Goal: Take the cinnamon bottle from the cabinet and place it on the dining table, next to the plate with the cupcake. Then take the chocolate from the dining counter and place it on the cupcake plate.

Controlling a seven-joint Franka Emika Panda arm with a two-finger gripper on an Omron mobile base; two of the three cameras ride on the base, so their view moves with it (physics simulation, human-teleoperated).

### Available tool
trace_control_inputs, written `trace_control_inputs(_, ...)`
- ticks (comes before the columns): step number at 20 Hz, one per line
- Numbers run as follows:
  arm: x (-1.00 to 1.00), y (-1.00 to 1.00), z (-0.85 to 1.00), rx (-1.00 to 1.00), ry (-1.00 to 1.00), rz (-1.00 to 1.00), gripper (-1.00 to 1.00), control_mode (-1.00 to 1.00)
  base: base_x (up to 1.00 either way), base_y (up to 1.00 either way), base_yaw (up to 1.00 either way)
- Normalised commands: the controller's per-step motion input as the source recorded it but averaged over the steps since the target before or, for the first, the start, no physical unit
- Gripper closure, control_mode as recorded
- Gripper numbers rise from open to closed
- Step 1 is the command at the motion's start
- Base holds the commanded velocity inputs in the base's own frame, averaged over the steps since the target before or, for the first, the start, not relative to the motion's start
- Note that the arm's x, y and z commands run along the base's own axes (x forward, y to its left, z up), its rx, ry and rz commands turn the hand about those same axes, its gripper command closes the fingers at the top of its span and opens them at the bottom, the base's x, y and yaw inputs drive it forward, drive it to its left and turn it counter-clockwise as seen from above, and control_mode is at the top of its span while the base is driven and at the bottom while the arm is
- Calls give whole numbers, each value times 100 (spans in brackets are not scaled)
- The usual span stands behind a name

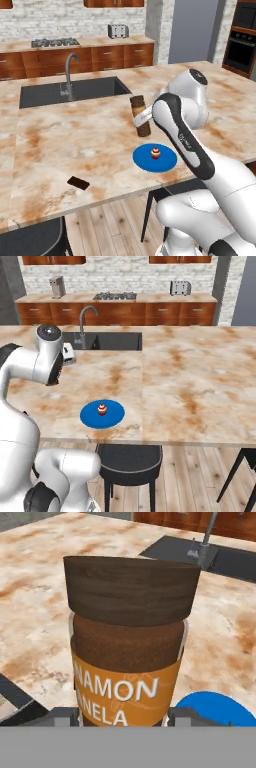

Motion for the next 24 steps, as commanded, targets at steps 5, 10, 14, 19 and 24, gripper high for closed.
trace_control_inputs(5,26,-19,-94,17,-5,49,100,-100,0,0,0)
trace_control_inputs(10,26,-2,-82,25,-14,28,100,-100,0,0,0)
trace_control_inputs(14,70,14,-57,13,-2,3,100,-100,0,0,0)
trace_control_inputs(19,58,38,-72,1,0,0,100,-100,0,0,0)
trace_control_inputs(24,38,7,-59,0,0,0,100,-100,0,0,0)
